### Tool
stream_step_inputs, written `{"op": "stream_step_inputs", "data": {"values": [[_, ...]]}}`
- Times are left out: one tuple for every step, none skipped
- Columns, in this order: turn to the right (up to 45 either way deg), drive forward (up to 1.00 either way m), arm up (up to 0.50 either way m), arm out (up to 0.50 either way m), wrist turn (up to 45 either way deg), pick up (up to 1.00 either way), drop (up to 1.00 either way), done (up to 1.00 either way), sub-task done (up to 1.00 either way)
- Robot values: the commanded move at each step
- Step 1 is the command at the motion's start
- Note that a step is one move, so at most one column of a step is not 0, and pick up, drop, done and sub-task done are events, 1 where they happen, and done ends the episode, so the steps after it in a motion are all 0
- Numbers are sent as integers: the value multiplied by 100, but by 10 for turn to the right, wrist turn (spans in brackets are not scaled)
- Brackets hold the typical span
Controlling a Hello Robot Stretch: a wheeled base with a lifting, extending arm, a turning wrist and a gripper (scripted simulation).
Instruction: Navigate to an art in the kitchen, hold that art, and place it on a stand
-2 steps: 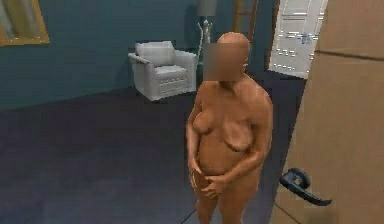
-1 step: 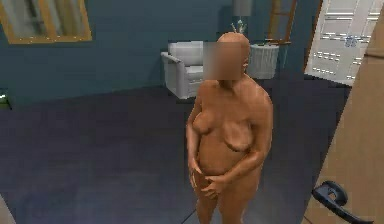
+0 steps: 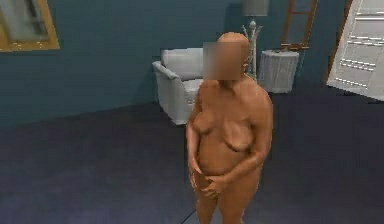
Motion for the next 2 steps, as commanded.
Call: {"op": "stream_step_inputs", "data": {"values": [[0,15,0,0,0,0,0,0,0],[450,0,0,0,0,0,0,0,0]]}}
